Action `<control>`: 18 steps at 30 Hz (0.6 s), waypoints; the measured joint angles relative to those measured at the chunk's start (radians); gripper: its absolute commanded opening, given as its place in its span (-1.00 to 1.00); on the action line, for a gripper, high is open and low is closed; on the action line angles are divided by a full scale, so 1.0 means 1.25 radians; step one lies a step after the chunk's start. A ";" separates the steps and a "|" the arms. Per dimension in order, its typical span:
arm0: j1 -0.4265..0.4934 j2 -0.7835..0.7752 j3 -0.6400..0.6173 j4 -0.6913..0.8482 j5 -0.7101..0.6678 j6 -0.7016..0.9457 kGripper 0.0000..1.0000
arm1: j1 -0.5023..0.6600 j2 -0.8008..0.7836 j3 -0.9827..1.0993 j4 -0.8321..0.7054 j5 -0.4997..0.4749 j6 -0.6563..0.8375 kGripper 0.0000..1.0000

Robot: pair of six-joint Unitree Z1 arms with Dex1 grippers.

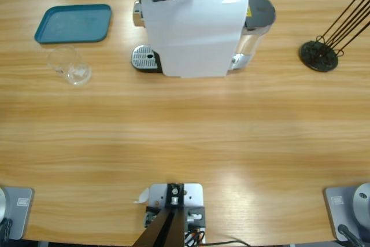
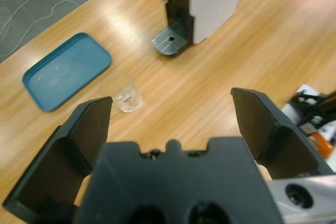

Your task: Pour coffee

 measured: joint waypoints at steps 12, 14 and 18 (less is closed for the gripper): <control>0.026 0.101 0.211 -0.215 0.224 -0.153 1.00 | -0.057 -0.387 0.138 0.120 0.056 -0.177 1.00; 0.044 0.142 0.250 -0.303 0.226 -0.166 1.00 | -0.057 -0.453 0.222 0.132 0.055 -0.178 1.00; 0.052 0.208 0.331 -0.474 0.228 -0.173 1.00 | -0.057 -0.563 0.345 0.210 0.031 -0.163 1.00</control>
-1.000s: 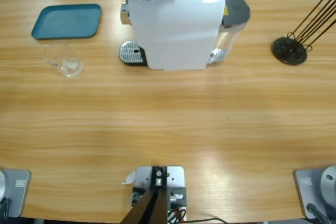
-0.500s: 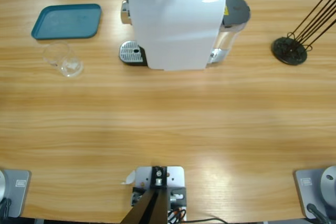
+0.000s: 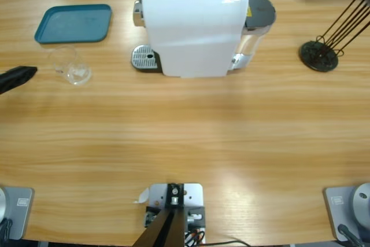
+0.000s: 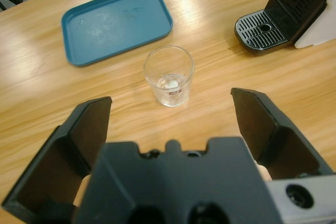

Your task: Pour coffee

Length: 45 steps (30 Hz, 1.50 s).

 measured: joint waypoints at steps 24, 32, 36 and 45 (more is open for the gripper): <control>0.162 0.311 0.163 -0.502 -0.063 0.066 1.00 | 0.000 -0.017 0.102 -0.007 -0.019 0.033 1.00; 0.224 0.374 0.163 -0.574 -0.136 0.098 1.00 | 0.000 0.030 0.102 -0.057 -0.019 0.033 1.00; 0.235 0.409 0.164 -0.619 -0.153 0.098 1.00 | 0.000 0.053 0.112 -0.083 -0.019 0.033 1.00; 0.237 0.461 0.211 -0.685 -0.164 0.098 1.00 | 0.000 0.079 0.125 -0.122 -0.018 0.033 1.00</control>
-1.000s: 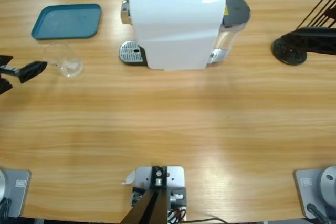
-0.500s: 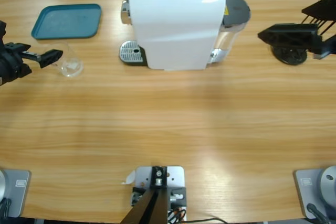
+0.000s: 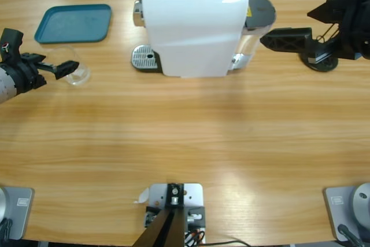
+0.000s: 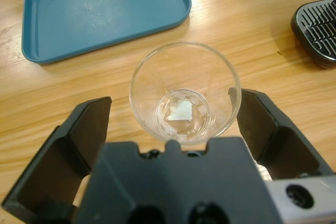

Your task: Pour coffee

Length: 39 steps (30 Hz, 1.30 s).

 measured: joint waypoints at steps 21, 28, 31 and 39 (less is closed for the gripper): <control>0.012 0.141 0.076 -0.251 -0.017 -0.014 -0.25 | 0.000 0.003 0.017 -0.007 0.003 0.008 1.00; 0.016 0.141 0.081 -0.265 -0.028 -0.014 -1.00 | 0.000 0.003 0.021 -0.007 0.003 0.015 1.00; 0.016 0.137 0.084 -0.268 -0.049 -0.006 -1.00 | 0.000 0.003 0.023 -0.007 0.003 0.018 1.00; 0.021 0.065 0.033 -0.232 -0.315 0.144 -1.00 | 0.000 -0.012 0.030 0.001 0.005 -0.010 1.00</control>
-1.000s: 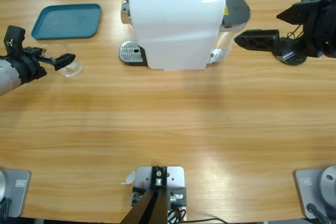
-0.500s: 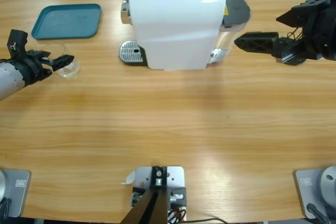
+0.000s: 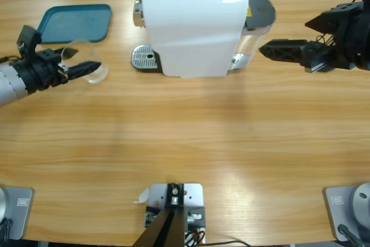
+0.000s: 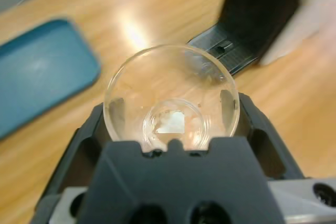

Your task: Pour coffee

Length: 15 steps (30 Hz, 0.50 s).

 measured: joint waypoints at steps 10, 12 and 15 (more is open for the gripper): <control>0.114 -0.111 -0.266 0.482 -0.228 0.189 -1.00 | 0.000 -0.157 0.013 0.118 0.003 -0.073 1.00; 0.160 -0.099 -0.320 0.553 -0.273 0.249 -1.00 | 0.000 -0.185 0.030 0.128 0.003 -0.073 1.00; 0.203 -0.064 -0.397 0.669 -0.316 0.364 -1.00 | 0.000 -0.213 0.046 0.133 0.003 -0.074 1.00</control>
